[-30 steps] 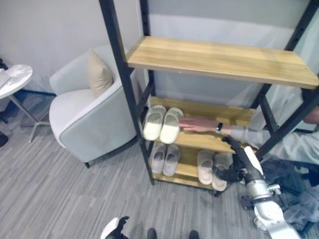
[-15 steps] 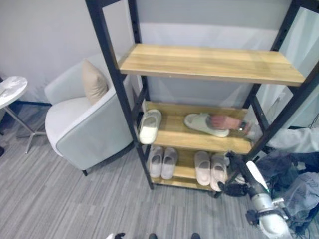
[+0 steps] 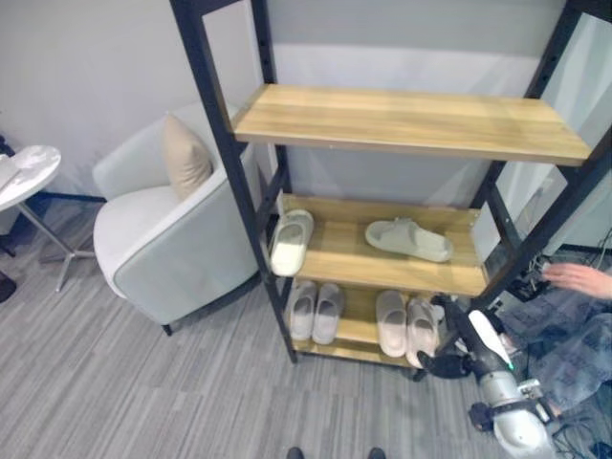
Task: Arrange the slippers neatly on the shoe rack.
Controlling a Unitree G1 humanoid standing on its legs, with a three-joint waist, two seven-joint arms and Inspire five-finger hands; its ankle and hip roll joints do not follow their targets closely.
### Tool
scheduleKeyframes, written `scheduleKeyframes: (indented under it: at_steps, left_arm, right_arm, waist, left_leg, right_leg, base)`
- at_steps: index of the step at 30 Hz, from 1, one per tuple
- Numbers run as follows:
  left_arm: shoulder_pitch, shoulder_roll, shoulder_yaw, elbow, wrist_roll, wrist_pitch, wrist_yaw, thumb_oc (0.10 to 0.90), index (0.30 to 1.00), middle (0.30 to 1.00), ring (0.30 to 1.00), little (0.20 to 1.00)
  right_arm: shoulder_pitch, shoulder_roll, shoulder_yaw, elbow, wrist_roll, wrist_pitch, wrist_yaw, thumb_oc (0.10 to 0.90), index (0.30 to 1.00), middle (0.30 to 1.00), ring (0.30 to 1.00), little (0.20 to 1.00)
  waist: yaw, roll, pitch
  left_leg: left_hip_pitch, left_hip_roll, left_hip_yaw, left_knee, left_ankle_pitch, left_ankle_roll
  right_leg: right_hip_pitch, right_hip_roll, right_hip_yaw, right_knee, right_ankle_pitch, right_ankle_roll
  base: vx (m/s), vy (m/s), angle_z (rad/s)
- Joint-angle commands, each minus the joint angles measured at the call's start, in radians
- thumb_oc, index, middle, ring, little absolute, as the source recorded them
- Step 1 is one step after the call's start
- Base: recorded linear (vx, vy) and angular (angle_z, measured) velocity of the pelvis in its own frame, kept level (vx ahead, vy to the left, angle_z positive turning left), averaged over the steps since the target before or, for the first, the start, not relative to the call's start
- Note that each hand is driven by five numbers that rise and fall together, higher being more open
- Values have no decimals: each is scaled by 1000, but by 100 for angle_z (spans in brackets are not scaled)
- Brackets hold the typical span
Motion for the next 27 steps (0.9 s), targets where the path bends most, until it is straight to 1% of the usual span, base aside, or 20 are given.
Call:
scheduleKeyframes:
  at_steps: [1, 2, 4, 7, 8, 12, 13, 14, 15, 23, 26, 27]
  left_arm:
    - [-96, 22, -31, 20, -11, -24, -1, 800, 900, 900, 900, 900]
    - [-97, 22, -31, 20, -12, -24, -1, 800, 900, 900, 900, 900]
    - [-97, 26, -41, 15, -14, -26, -1, 800, 900, 900, 900, 900]
    - [-99, 31, -66, 11, -21, -31, -1, 800, 900, 900, 900, 900]
    - [-102, 36, -77, 10, -32, -34, 2, 800, 900, 900, 900, 900]
    - [-108, 41, -87, 3, -48, -40, 6, 800, 900, 900, 900, 900]
    - [-112, 46, -102, -4, -61, -44, 10, 800, 900, 900, 900, 900]
    - [-113, 45, -101, -4, -61, -44, 9, 800, 900, 900, 900, 900]
    - [-113, 49, -120, -17, -74, -51, 15, 800, 900, 900, 900, 900]
    - [-122, 49, -156, -42, -103, -64, 21, 800, 900, 900, 900, 900]
    - [-128, 46, -162, -49, -111, -66, 24, 800, 900, 900, 900, 900]
    - [-134, 43, -165, -52, -115, -62, 28, 800, 900, 900, 900, 900]
  right_arm:
    - [-221, -64, -70, -9, -56, -25, -129, 800, 900, 900, 900, 900]
    - [-224, -64, -68, -6, -56, -25, -130, 800, 900, 900, 900, 900]
    - [-280, -86, -75, 18, -71, -11, -160, 800, 900, 900, 900, 900]
    - [-390, -118, -64, 81, -62, 8, -203, 800, 900, 900, 900, 900]
    - [-467, -146, -53, 138, -48, 22, -226, 800, 900, 900, 900, 900]
    - [-543, -175, -40, 208, -30, 33, -251, 800, 900, 900, 900, 900]
    - [-605, -191, -26, 272, -5, 40, -272, 800, 900, 900, 900, 900]
    - [-610, -192, -23, 276, -4, 38, -273, 800, 900, 900, 900, 900]
    - [-679, -212, -8, 351, 24, 45, -290, 800, 900, 900, 900, 900]
    - [-817, -253, 46, 499, 102, 35, -303, 800, 900, 900, 900, 900]
    - [-845, -260, 62, 521, 128, 29, -297, 800, 900, 900, 900, 900]
    - [-845, -249, 59, 511, 166, 22, -292, 800, 900, 900, 900, 900]
  waist:
    - [46, -10, 24]
    - [46, -9, 25]
    - [53, -6, 32]
    - [68, 3, 47]
    - [76, 8, 56]
    - [82, 15, 67]
    - [91, 20, 75]
    - [90, 20, 74]
    - [99, 27, 85]
    - [115, 37, 111]
    - [118, 39, 118]
    - [117, 39, 124]
  left_leg:
    - [53, -13, -25, -2, -133, -8]
    - [52, -13, -25, -2, -132, -7]
    - [40, -15, -30, -2, -127, -7]
    - [8, -20, -34, -2, -115, -8]
    - [-13, -22, -35, -2, -106, -9]
    - [-40, -25, -38, -2, -97, -11]
    - [-57, -26, -41, -2, -91, -13]
    - [-59, -26, -41, -2, -91, -13]
    - [-78, -28, -45, -2, -83, -16]
    - [-119, -29, -51, -2, -69, -22]
    - [-128, -29, -51, -2, -66, -24]
    - [-131, -30, -52, -2, -65, -24]
  right_leg:
    - [-35, 6, -1, 40, -74, 23]
    - [-36, 6, -1, 40, -74, 23]
    - [-45, 5, -1, 35, -69, 24]
    - [-69, 2, -1, 28, -57, 26]
    - [-88, 0, -3, 22, -50, 27]
    - [-109, -3, -3, 19, -40, 28]
    - [-127, -4, -4, 17, -36, 27]
    - [-128, -4, -4, 18, -36, 27]
    - [-142, -5, -6, 16, -32, 27]
    - [-176, -7, -7, 16, -26, 27]
    - [-185, -7, -7, 16, -24, 28]
    - [-186, -7, -10, 17, -25, 27]
  base:
    - [0, 0, 0]
    - [0, 0, 0]
    - [0, 0, 0]
    - [-23, -7, 4]
    - [0, 0, 0]
    - [-14, -3, 4]
    - [7, -6, 7]
    - [0, 0, 0]
    - [0, 0, 0]
    - [6, -5, 4]
    - [0, 0, 0]
    - [0, 0, 0]
